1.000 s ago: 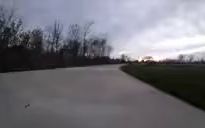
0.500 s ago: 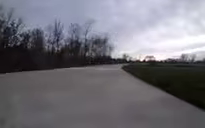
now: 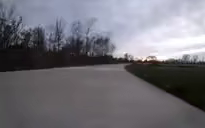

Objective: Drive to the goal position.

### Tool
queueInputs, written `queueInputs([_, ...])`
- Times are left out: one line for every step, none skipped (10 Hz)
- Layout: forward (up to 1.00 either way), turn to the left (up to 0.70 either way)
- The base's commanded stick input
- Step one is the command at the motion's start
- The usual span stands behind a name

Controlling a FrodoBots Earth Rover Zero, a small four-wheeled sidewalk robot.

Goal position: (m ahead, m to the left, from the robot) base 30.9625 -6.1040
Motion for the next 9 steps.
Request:
queueInputs([1.00,-0.04])
queueInputs([1.00,-0.04])
queueInputs([1.00,-0.04])
queueInputs([1.00,-0.03])
queueInputs([1.00,-0.03])
queueInputs([1.00,-0.03])
queueInputs([1.00,-0.03])
queueInputs([1.00,-0.03])
queueInputs([1.00,-0.03])
